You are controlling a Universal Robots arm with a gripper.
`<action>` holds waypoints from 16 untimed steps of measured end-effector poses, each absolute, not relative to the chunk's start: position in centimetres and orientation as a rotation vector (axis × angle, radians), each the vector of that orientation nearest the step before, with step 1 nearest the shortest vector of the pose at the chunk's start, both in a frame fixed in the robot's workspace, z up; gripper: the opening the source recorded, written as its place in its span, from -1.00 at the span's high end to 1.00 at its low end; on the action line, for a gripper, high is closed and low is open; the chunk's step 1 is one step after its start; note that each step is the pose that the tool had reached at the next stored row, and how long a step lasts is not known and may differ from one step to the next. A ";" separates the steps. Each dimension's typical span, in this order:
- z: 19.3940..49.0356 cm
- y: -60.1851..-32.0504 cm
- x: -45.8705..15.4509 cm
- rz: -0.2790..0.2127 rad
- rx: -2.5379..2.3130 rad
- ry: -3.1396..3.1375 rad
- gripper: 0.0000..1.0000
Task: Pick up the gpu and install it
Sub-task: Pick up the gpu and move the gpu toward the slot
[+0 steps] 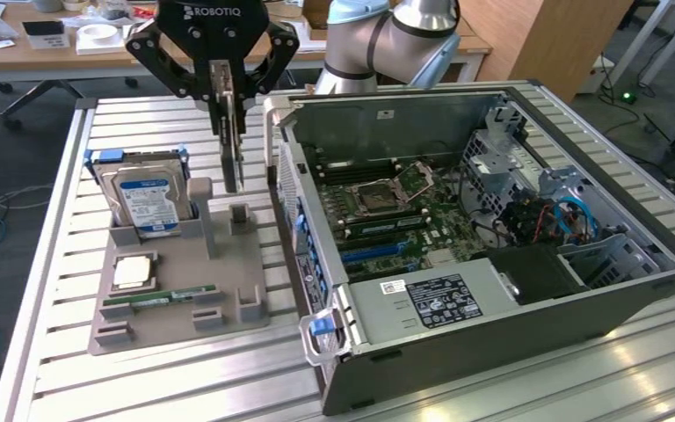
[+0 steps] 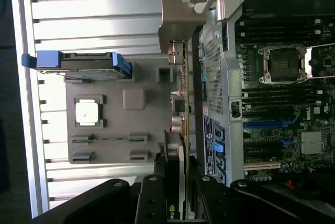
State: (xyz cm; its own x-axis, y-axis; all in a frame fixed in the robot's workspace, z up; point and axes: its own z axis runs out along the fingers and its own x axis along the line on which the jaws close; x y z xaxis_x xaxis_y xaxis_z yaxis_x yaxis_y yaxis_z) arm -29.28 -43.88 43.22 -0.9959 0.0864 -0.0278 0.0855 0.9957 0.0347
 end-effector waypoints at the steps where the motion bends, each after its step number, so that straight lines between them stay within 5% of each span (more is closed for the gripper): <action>1: 43.2 -43.9 -29.3 0.052 0.134 3.109 0.47; 16: 43.8 -43.9 -29.3 0.052 0.134 3.109 0.47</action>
